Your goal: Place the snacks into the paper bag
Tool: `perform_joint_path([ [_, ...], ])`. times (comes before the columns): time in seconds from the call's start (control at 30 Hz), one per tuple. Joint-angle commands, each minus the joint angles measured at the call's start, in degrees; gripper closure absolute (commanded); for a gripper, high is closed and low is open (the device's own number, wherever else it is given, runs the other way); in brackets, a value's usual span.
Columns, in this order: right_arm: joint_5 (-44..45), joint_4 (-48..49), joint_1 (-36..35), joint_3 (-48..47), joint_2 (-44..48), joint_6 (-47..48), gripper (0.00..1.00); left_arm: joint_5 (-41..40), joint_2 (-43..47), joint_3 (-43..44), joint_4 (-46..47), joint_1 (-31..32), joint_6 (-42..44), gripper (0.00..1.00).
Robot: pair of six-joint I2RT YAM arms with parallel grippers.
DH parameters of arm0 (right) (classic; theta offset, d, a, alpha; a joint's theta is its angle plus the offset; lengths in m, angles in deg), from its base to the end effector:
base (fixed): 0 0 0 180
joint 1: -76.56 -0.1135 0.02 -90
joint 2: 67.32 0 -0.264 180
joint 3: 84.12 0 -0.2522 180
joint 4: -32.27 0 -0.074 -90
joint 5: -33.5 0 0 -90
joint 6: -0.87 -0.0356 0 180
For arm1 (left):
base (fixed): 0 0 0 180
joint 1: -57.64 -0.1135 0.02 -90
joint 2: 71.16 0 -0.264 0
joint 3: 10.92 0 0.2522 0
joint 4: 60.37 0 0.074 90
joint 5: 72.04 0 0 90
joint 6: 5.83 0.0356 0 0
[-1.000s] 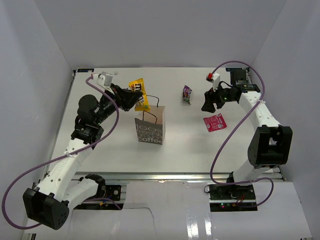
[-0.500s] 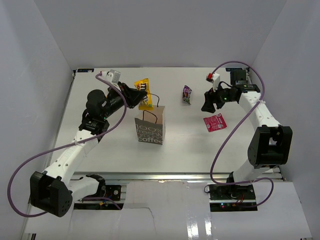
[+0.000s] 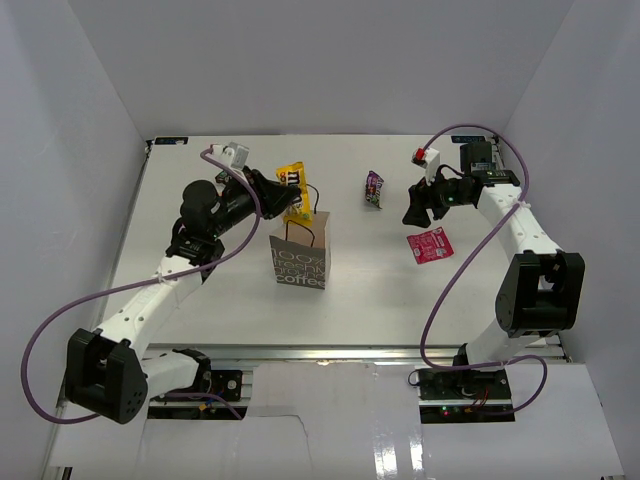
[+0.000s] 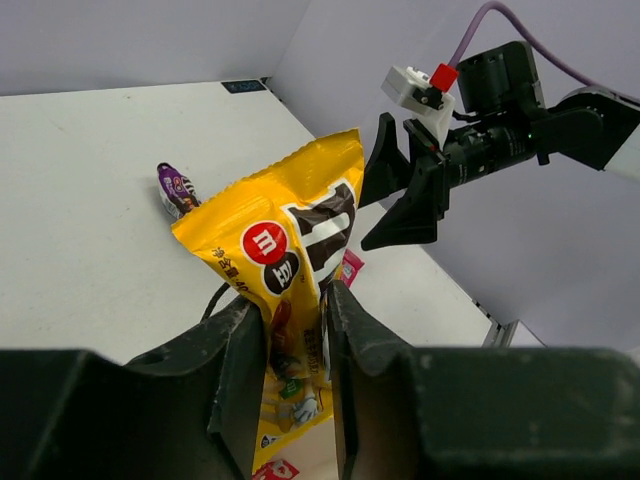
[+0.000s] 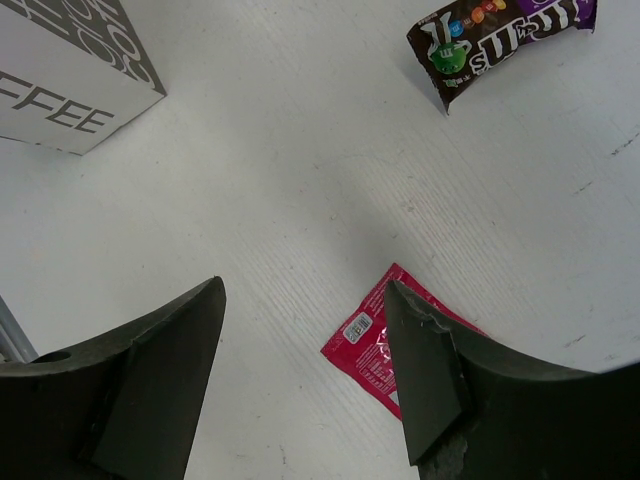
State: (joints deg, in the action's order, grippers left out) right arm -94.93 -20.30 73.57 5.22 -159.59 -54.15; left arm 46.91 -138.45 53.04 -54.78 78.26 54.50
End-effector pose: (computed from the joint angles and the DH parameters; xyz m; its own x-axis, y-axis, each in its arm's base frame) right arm 0.3406 0.0399 0.2876 -0.4318 -0.4723 -0.7685 -0.7953 0.6012 0.0774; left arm 0.2512 -0.1129 0.3465 -0.3446 -0.3332 -0.8777 0.6794 0.5567 -0.4780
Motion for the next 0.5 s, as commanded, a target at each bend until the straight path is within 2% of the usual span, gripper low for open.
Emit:
perform_joint_path([
  [0.0,-1.6,0.9,0.3,0.1,1.5,0.8,0.29,0.6,2.0,-1.9,1.8,0.4,-0.4,0.60],
  [0.17,-1.4,1.0,0.5,0.3,1.1,1.1,0.29,0.6,2.3,-3.3,1.8,0.5,-1.0,0.56],
  [0.3,-1.3,0.9,0.4,0.4,1.2,1.2,0.29,0.2,2.8,-3.5,1.8,0.6,-1.3,0.48],
  [0.37,-1.2,0.9,0.5,0.5,1.3,1.5,0.29,0.1,3.1,-3.0,1.8,0.6,-1.2,0.38],
  [0.47,-1.1,0.8,0.6,0.9,1.3,2.0,0.29,0.1,3.7,-1.9,1.7,0.6,-1.0,0.35],
])
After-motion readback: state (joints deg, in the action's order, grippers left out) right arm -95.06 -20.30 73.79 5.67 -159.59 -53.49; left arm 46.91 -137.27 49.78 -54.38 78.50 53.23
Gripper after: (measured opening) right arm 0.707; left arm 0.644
